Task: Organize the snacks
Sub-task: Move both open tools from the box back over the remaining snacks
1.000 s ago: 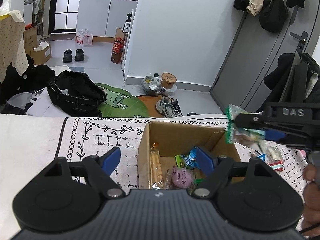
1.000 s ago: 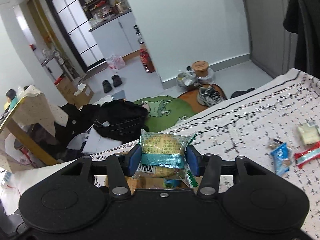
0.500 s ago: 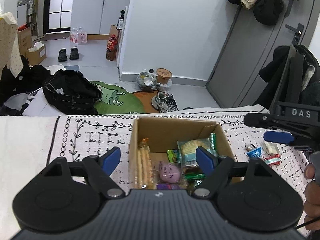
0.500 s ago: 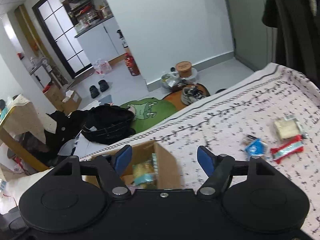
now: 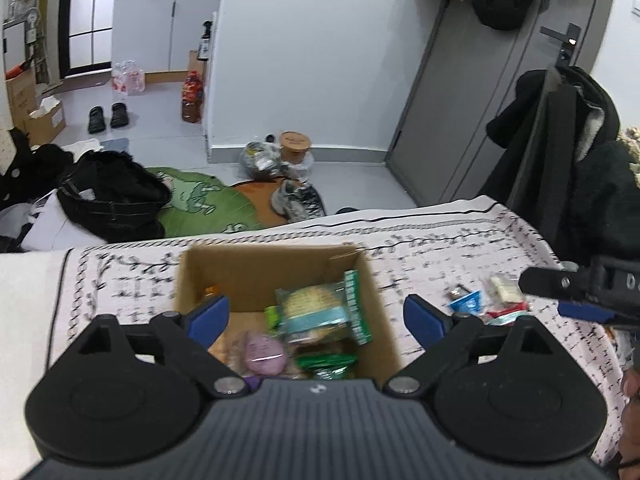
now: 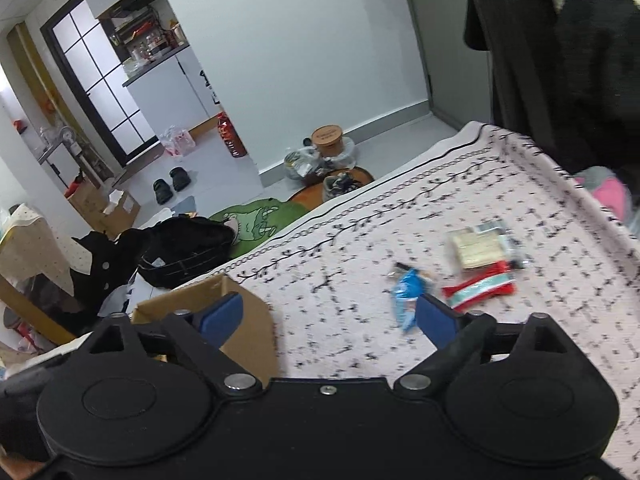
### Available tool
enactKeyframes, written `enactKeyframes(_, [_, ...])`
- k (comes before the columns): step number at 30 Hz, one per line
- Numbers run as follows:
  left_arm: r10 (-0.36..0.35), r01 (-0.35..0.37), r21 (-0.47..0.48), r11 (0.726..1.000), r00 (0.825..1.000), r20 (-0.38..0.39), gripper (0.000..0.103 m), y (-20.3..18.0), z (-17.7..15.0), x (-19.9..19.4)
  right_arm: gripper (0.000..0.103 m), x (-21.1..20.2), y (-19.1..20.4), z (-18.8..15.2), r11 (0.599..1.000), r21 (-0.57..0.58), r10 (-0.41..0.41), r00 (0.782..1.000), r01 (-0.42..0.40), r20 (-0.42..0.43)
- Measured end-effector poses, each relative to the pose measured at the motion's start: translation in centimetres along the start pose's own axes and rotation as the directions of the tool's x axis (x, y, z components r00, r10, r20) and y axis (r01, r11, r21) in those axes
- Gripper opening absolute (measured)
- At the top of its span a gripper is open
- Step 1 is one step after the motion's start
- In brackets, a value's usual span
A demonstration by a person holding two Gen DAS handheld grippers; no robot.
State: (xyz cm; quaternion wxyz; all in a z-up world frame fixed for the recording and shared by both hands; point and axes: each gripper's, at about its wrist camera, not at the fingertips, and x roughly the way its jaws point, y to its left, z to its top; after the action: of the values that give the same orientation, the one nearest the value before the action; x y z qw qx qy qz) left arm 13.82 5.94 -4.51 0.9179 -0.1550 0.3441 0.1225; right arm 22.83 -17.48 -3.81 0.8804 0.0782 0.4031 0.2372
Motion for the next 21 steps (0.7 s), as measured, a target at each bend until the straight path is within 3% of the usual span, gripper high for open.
enactKeyframes(4, [-0.032,0.032,0.02,0.999,0.999,0.005,0.102,-2.2,0.2,0.3,0.103,-1.3,-2.1,0.0,1.0,0.003,-0.009,1.0,0.009,0.018])
enactKeyframes(15, [-0.098,0.099,0.085,0.991,0.995,-0.011,0.103,-7.7,0.2,2.1,0.103,-2.9,-8.7,-0.6,0.994,0.073,-0.089,0.995,0.086,0.04])
enactKeyframes(21, [-0.127,0.13,0.116,0.985,0.991,-0.033,0.103,-10.0,0.1,3.4,0.103,-2.3,-11.5,-0.9,0.989,0.119,-0.094,0.995,0.091,0.026])
